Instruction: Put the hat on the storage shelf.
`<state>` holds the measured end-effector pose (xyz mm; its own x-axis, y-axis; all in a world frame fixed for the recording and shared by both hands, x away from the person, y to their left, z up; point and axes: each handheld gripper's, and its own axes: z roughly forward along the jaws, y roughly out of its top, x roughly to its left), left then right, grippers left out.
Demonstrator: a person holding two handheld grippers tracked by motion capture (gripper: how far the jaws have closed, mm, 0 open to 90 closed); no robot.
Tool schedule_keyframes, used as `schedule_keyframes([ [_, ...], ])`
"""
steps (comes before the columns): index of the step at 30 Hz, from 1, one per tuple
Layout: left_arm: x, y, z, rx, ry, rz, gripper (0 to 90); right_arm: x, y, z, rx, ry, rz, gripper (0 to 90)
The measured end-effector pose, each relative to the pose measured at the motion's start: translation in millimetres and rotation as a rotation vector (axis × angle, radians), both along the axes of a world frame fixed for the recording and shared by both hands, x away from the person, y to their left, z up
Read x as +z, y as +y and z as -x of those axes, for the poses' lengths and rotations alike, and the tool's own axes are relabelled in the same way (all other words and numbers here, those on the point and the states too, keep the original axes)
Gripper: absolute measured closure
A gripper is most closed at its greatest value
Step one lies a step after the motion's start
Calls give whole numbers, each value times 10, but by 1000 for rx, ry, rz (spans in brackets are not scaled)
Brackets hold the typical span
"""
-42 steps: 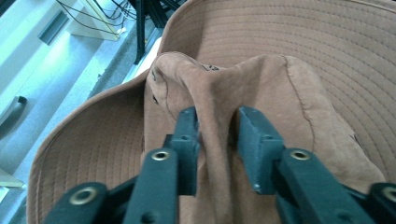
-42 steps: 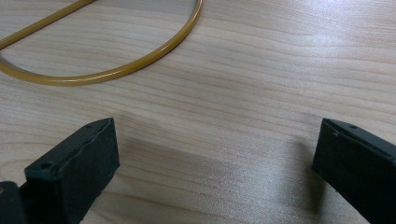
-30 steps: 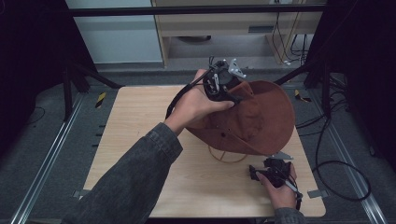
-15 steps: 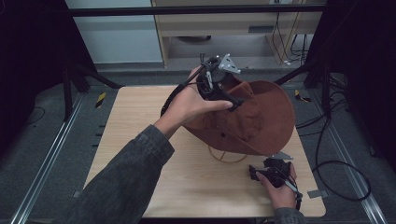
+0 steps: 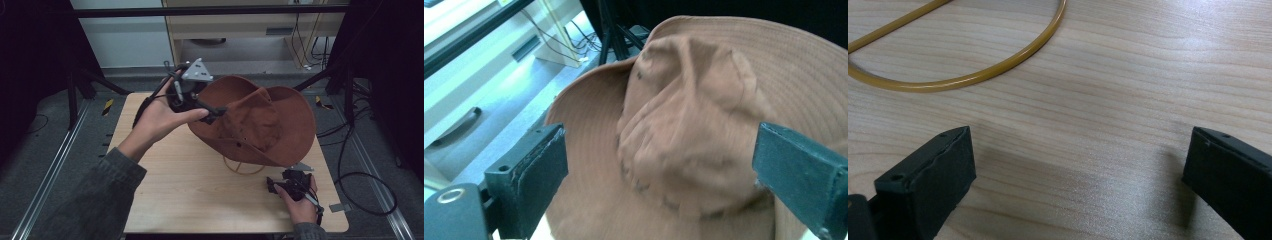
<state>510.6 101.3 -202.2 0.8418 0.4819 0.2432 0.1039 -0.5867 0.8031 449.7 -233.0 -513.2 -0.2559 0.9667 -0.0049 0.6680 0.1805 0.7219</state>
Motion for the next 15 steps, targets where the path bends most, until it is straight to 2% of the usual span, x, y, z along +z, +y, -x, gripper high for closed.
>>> schedule_keyframes([
  [9, -201, 674, 208, 56, 9, 40, 60, 1, 1, 0, -1, 0, -2, 4],
  [12, -346, 879, 266, 68, 27, 58, 55, 2, 4, 0, -3, 0, -7, 4],
  [15, -565, 1091, 336, 87, 41, 57, 52, 1, 3, -1, -1, -2, -7, 4],
])
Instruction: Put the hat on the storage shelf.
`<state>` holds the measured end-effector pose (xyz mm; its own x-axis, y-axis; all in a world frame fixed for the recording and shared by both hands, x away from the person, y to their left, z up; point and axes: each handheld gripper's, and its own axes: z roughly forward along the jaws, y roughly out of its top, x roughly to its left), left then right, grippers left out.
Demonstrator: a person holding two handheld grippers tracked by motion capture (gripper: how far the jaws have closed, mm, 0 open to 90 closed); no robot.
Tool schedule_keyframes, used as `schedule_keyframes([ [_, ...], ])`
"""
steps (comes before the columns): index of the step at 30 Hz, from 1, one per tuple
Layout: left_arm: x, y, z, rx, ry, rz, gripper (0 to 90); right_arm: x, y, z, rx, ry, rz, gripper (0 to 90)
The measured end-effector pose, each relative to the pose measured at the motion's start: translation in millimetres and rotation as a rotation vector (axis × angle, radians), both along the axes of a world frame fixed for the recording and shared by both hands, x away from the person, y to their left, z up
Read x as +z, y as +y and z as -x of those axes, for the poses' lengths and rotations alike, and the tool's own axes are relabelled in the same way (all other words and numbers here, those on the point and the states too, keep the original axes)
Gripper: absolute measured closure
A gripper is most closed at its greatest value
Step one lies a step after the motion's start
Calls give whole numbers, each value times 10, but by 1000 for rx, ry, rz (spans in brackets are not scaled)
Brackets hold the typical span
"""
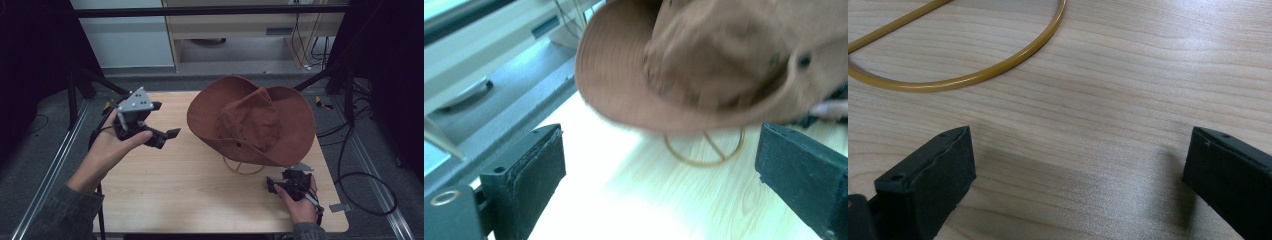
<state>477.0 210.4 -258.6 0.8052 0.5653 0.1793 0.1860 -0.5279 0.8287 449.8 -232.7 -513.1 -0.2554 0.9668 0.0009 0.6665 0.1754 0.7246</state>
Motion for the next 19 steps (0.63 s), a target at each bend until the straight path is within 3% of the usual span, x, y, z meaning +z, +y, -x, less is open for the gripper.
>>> schedule_keyframes([
  [4, -315, 201, 81, 33, 35, 7, 50, 0, 0, 0, -1, 0, 0, 4],
  [7, -558, 321, 125, 51, 57, -16, 50, 0, 2, 2, -3, 1, 0, 4],
  [13, -1045, 485, 184, 107, 115, -18, 51, 1, 3, 2, -4, 1, 0, 4],
  [19, -1546, 622, 191, 177, 151, -65, 54, 1, 3, 2, -4, 1, 0, 4],
])
